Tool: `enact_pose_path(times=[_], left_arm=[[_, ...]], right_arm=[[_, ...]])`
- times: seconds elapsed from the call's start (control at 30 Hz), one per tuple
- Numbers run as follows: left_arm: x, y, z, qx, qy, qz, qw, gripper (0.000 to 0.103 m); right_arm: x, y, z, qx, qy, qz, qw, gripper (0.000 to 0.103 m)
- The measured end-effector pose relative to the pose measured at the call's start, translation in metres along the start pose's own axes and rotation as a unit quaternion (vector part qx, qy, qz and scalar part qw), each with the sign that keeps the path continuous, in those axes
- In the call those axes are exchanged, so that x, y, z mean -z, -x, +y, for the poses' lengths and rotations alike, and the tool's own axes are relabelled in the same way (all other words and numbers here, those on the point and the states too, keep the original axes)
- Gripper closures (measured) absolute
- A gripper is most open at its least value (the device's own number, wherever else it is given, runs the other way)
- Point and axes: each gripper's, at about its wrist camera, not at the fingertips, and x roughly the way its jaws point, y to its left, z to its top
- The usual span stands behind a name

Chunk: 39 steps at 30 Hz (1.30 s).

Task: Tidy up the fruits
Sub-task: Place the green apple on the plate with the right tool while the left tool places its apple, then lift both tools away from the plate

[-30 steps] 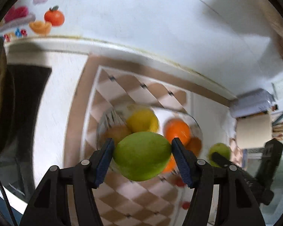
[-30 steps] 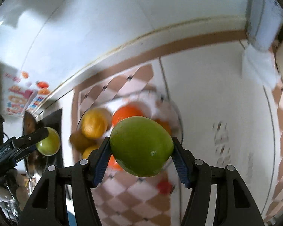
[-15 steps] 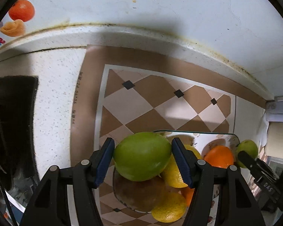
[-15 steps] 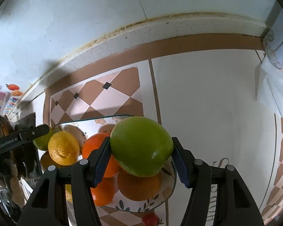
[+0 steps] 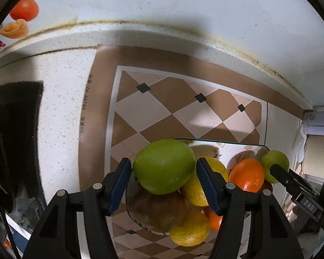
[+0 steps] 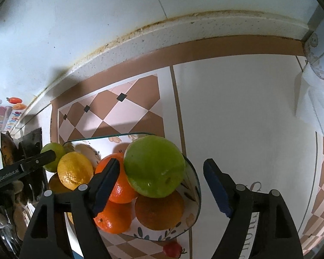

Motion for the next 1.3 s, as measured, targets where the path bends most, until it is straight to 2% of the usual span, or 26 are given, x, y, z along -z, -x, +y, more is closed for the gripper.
enact_pose_path(times=[0.13, 0.17, 0.3, 0.43, 0.47, 0.8, 1.1, 1.3], left_arm=[[0.012, 0.023, -0.001, -0.012, -0.005, -0.028, 0.9995, 0.042], [0.016, 0.029, -0.002, -0.014, -0.005, -0.037, 0.9992, 0.040], [0.041, 0.053, -0.003, -0.024, -0.009, -0.071, 0.9972, 0.014], [0.071, 0.065, -0.008, -0.043, -0.019, -0.098, 0.9941, 0.011], [0.079, 0.067, -0.008, -0.043, -0.021, -0.101, 0.9937, 0.006], [0.158, 0.089, -0.013, -0.063, -0.038, -0.159, 0.9845, 0.006], [0.218, 0.137, -0.018, -0.067, -0.054, -0.233, 0.9686, 0.006], [0.259, 0.170, -0.019, -0.062, -0.063, -0.278, 0.9565, 0.006]], right_arm=[[0.010, 0.014, 0.004, 0.020, 0.012, -0.015, 1.000, 0.009], [0.014, 0.018, 0.006, 0.029, 0.017, -0.018, 0.999, 0.009], [0.037, 0.036, 0.018, 0.062, 0.041, -0.040, 0.996, 0.007], [0.070, 0.055, 0.034, 0.082, 0.063, -0.061, 0.993, 0.006], [0.077, 0.059, 0.036, 0.084, 0.065, -0.065, 0.992, 0.006], [0.156, 0.107, 0.046, 0.097, 0.070, -0.119, 0.986, 0.006], [0.220, 0.157, 0.062, 0.117, 0.088, -0.181, 0.973, 0.006], [0.262, 0.197, 0.075, 0.115, 0.096, -0.221, 0.964, 0.006]])
